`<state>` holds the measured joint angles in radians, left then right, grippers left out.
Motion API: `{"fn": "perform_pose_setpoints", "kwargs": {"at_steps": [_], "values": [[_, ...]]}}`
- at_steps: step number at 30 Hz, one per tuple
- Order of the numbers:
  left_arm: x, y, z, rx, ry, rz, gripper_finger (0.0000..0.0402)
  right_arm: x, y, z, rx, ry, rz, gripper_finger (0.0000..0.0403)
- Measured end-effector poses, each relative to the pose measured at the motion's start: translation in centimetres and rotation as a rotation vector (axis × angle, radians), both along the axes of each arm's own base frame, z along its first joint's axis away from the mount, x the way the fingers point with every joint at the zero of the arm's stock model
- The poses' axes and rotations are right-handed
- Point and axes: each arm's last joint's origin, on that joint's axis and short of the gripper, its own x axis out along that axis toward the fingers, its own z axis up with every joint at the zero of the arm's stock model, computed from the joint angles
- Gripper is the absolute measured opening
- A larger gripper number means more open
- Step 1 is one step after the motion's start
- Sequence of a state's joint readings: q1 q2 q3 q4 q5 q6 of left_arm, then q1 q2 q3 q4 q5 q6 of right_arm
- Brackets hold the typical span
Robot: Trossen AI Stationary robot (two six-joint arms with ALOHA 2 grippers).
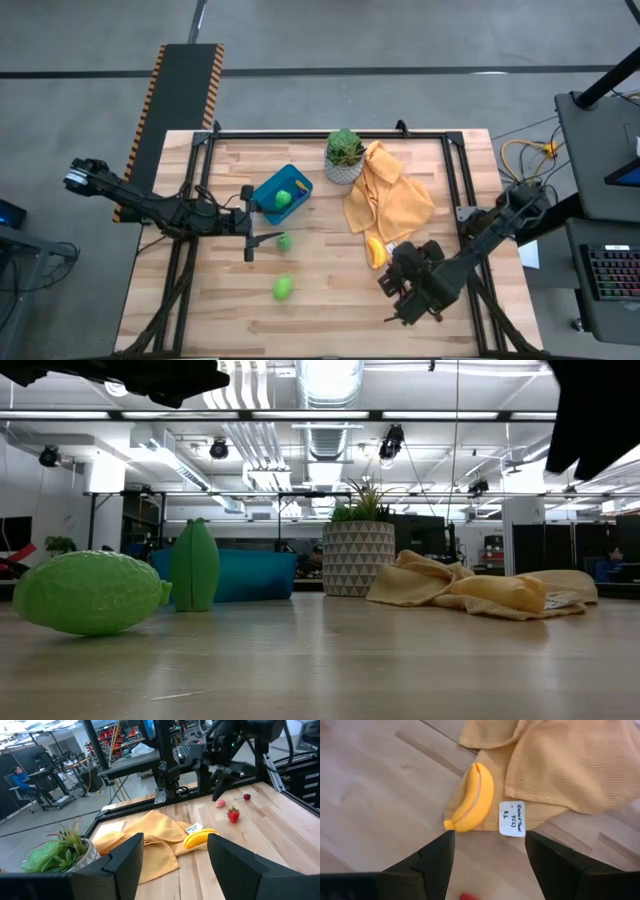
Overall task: Pick and placing Produce into tupperware
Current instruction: Put the yellow banana into the blue bin
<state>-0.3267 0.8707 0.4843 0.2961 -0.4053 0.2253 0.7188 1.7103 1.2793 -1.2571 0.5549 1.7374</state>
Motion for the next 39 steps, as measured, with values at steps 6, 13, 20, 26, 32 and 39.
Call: {"fn": "perform_pose_setpoints", "kwargs": {"at_steps": [6,13,20,26,32,39], "values": [[0.0,0.0,0.0,0.000,0.000,0.000,0.0206,0.6,-1.2,-1.4,0.001,-0.001,-0.035,0.0235],[0.0,0.0,0.0,0.000,0.000,0.000,0.0206,2.0,-1.9,-1.9,-0.026,-0.079,0.003,0.0235],[0.0,0.0,0.0,0.000,0.000,0.000,0.0206,2.4,-2.8,-3.7,-0.014,-0.097,0.005,0.0235],[0.0,0.0,0.0,0.000,0.000,0.000,0.0206,2.1,-3.4,-5.7,0.010,-0.120,-0.010,0.0235],[0.0,0.0,0.0,0.000,0.000,0.000,0.0206,1.9,-3.9,-7.0,0.021,-0.136,-0.018,0.0235],[0.0,0.0,0.0,0.000,0.000,0.000,0.0206,1.8,-4.2,-8.0,0.041,-0.168,-0.023,0.0235]]}}
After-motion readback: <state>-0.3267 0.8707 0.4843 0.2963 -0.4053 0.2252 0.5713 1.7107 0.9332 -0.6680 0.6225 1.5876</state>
